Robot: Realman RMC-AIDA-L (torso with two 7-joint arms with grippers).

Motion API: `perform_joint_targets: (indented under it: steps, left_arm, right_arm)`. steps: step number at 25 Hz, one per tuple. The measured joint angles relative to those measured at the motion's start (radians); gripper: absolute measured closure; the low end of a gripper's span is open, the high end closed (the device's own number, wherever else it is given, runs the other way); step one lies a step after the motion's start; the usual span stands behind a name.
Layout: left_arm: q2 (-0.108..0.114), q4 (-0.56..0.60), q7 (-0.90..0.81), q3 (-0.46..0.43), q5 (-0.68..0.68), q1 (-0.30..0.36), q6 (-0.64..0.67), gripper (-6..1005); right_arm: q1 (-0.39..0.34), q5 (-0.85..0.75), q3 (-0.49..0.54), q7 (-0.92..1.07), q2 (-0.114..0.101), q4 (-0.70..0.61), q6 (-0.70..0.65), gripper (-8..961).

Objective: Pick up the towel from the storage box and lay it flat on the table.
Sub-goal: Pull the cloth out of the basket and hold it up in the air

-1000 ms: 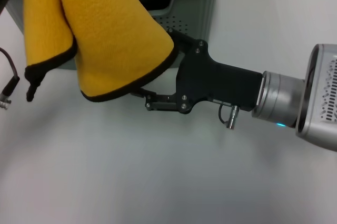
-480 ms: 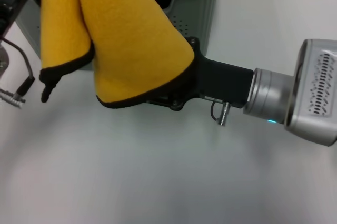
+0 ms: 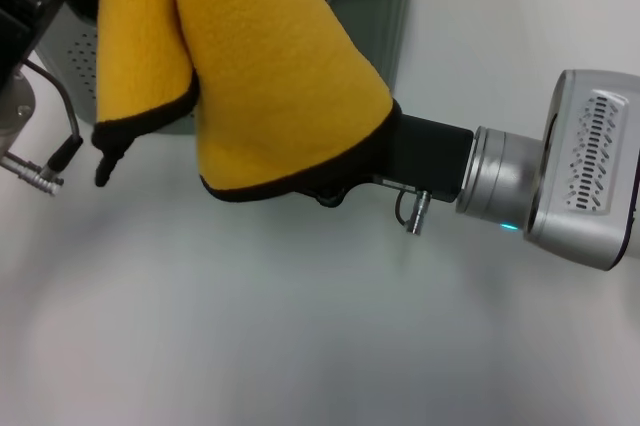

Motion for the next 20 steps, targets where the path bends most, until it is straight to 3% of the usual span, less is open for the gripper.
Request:
perform_joint_targets:
  steps: [5,10,20]
  left_arm:
    - [0.001,0.0,0.003,-0.006,0.0,-0.001,0.0,990]
    - [0.002,-0.001,0.007,-0.009,-0.002,-0.001,-0.003,989]
    - [0.004,-0.011,0.028,-0.009,-0.015,0.008,-0.01,988]
  right_arm:
    - [0.001,0.0,-0.001,-0.002,0.0,0.002,0.003,369]
    - [-0.005,-0.003,0.001,-0.004,0.0,0.001,0.017,590]
    - [-0.02,-0.006,-0.002,-0.004,0.0,0.008,0.073,637]
